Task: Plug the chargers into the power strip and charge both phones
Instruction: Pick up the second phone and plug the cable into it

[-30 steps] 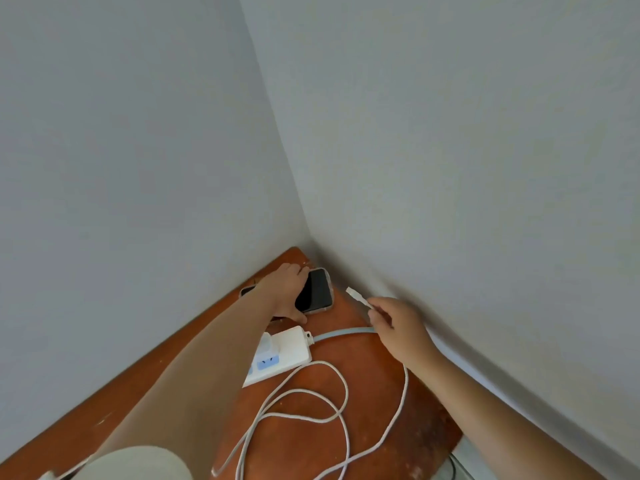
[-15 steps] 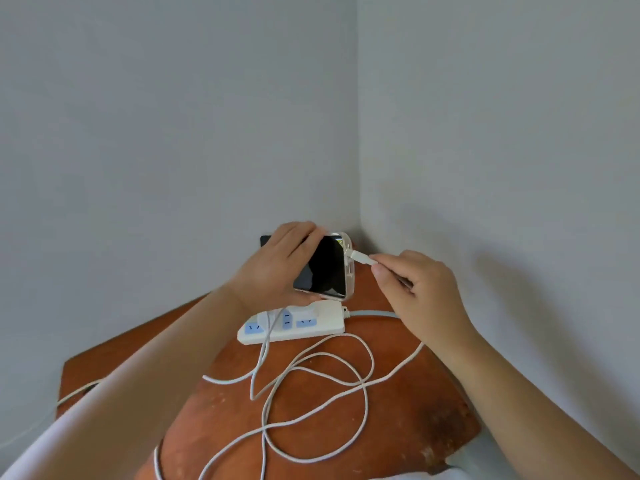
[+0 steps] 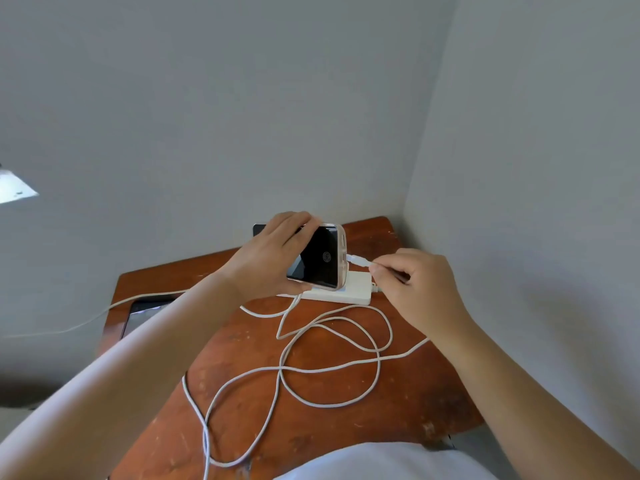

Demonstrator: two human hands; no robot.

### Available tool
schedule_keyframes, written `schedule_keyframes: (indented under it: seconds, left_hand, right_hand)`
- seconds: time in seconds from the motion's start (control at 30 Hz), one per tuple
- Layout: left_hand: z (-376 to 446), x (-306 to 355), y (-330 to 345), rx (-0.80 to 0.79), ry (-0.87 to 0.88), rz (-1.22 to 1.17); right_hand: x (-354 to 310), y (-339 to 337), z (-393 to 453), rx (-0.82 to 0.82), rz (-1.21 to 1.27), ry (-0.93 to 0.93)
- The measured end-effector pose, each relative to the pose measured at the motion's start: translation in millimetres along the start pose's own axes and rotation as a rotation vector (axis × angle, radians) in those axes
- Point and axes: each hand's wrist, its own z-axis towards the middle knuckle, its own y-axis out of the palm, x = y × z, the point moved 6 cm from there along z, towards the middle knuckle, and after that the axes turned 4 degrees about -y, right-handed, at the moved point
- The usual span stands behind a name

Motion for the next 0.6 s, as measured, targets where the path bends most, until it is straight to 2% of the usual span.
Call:
schedule_keyframes:
  seconds: [0.37, 0.5, 0.6]
  left_hand:
    - [9, 22, -2, -0.013, 0.14, 0.182]
    - [16, 21, 4, -0.049, 0.104, 0.106]
    - [16, 26, 0, -0.068, 0.133, 0.134]
  right_hand:
    - [13, 1, -11, 0.003, 0.034, 0.149]
    - [16, 3, -17, -0.013, 0.061, 0.182]
    - [22, 2, -17, -0.037, 0.063, 0.202]
